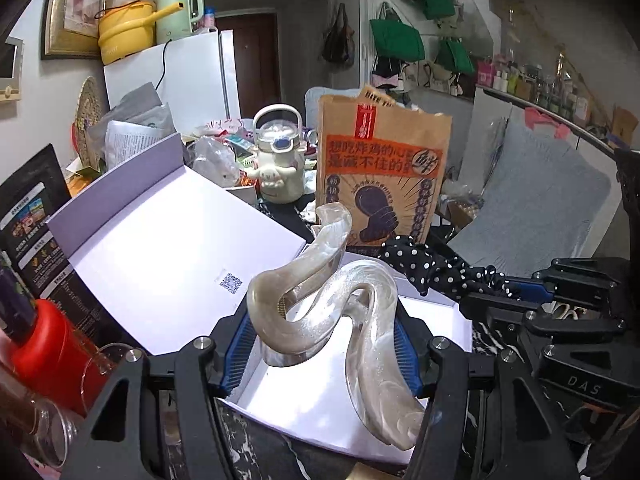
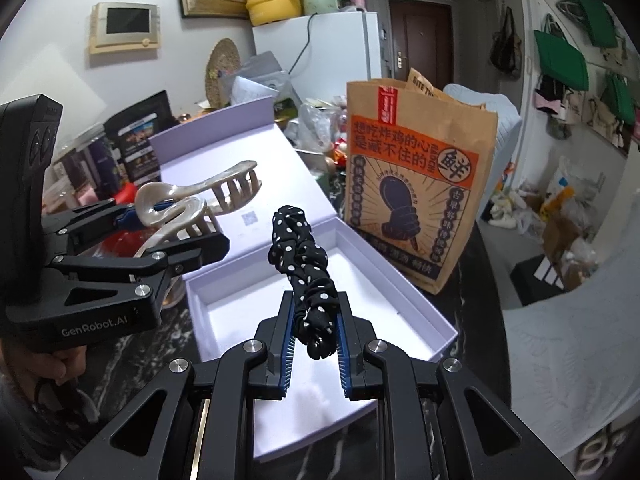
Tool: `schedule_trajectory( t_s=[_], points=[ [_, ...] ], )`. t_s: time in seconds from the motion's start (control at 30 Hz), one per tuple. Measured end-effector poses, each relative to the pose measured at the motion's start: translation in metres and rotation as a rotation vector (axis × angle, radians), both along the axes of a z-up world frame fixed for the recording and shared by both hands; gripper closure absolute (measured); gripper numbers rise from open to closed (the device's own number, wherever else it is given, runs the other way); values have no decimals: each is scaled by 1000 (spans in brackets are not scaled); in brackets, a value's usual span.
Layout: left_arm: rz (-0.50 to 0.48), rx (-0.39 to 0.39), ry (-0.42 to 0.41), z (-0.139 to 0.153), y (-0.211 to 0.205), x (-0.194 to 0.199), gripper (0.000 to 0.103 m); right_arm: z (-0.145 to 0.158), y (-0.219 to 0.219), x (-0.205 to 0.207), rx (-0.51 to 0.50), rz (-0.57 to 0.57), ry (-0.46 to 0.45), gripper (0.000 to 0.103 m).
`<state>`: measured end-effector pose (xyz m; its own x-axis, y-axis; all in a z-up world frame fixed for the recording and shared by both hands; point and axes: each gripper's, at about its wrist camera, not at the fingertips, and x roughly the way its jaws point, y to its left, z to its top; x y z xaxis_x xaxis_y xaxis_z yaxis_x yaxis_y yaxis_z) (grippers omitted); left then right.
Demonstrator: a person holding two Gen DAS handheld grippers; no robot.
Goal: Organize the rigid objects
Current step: 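Carry both items over the lavender box and lower them inside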
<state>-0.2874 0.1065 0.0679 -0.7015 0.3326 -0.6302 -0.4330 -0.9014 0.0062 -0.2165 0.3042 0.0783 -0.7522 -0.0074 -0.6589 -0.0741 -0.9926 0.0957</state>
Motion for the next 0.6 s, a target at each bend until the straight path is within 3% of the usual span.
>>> schedule_trajectory(
  t_s=[0.6],
  points=[
    [18,-17,-165,-54,13,-47,43,-46,18,-42,13,-35,-90,85]
  ],
)
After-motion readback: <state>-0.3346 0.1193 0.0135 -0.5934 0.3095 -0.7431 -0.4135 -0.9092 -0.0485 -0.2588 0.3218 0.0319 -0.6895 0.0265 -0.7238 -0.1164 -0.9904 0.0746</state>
